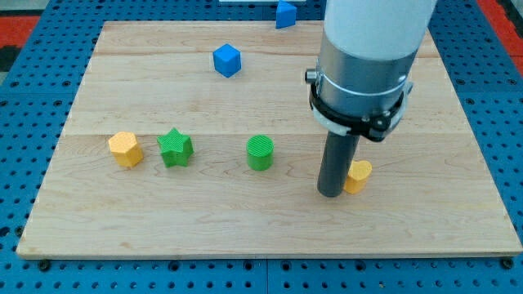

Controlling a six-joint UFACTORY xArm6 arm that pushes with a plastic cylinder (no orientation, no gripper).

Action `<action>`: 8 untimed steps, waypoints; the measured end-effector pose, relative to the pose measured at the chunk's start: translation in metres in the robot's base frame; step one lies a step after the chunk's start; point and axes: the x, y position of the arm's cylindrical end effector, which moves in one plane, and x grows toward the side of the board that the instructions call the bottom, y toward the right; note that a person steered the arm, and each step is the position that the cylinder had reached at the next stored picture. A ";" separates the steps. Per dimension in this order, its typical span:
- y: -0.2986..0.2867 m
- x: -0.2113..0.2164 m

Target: Move the yellow hexagon to the center left of the board

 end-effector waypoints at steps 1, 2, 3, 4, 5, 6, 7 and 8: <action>0.017 0.007; 0.019 -0.002; 0.019 -0.009; 0.010 0.023; -0.046 0.061; -0.160 0.064; -0.243 0.042; -0.254 0.001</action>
